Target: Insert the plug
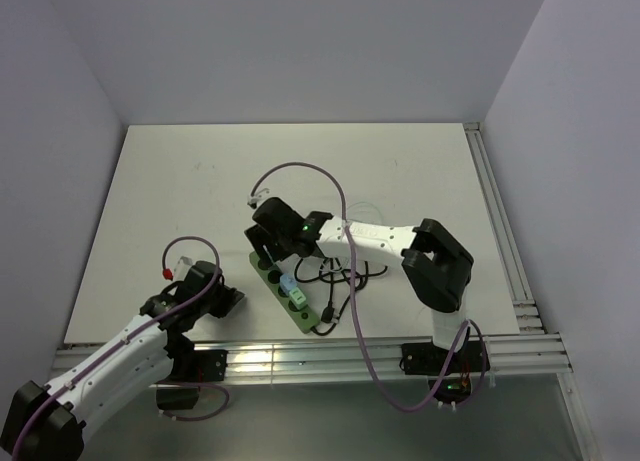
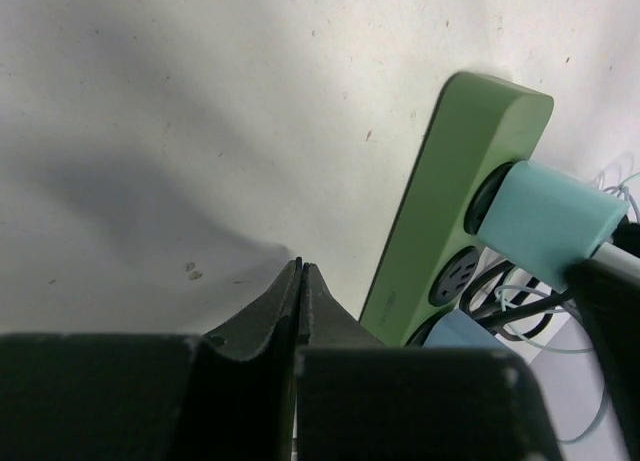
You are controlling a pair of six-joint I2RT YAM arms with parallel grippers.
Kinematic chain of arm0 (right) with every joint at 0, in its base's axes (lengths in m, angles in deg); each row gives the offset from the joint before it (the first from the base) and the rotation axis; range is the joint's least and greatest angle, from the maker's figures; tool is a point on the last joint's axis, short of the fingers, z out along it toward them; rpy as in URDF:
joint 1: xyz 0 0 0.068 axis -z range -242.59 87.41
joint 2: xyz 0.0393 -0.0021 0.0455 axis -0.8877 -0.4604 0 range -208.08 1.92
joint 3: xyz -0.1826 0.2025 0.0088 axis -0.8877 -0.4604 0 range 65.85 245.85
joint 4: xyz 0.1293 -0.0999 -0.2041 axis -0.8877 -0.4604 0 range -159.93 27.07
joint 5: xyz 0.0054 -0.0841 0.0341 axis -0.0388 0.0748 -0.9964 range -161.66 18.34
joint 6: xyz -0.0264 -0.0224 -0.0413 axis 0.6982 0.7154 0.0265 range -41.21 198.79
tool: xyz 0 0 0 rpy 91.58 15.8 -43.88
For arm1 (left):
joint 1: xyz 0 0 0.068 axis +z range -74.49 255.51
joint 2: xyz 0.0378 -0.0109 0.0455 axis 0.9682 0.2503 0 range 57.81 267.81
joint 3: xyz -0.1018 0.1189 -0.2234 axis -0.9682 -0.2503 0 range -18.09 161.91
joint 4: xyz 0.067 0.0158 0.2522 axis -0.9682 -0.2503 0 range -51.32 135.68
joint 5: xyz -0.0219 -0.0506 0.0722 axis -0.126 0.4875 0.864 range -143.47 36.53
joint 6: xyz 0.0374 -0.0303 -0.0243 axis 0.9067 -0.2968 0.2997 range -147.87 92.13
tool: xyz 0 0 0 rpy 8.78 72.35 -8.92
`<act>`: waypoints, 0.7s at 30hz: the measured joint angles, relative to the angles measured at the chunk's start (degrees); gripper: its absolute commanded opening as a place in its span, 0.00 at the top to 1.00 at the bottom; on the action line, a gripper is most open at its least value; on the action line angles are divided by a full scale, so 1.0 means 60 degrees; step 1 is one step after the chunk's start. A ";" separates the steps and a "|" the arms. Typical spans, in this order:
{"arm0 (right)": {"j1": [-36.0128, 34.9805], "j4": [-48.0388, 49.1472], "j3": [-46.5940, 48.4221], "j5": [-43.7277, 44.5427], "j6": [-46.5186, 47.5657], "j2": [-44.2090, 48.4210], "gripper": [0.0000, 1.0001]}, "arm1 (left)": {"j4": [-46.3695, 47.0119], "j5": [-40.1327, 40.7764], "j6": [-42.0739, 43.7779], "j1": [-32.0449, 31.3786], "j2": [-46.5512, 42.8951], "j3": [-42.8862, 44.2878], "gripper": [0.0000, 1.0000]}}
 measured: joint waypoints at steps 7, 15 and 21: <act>0.0011 -0.1246 0.1894 0.0007 0.0295 0.0047 0.17 | 0.0022 -0.0007 0.0015 0.0000 0.0131 0.0000 0.92; 0.0033 -0.2178 0.2051 0.0841 0.0339 0.0827 0.00 | -0.0109 0.0091 0.0266 0.0000 0.0044 0.0117 0.69; 0.0288 -0.2142 0.0586 0.1814 -0.0510 0.2860 0.00 | -0.0466 0.0452 0.0688 0.0000 -0.0430 0.0769 0.54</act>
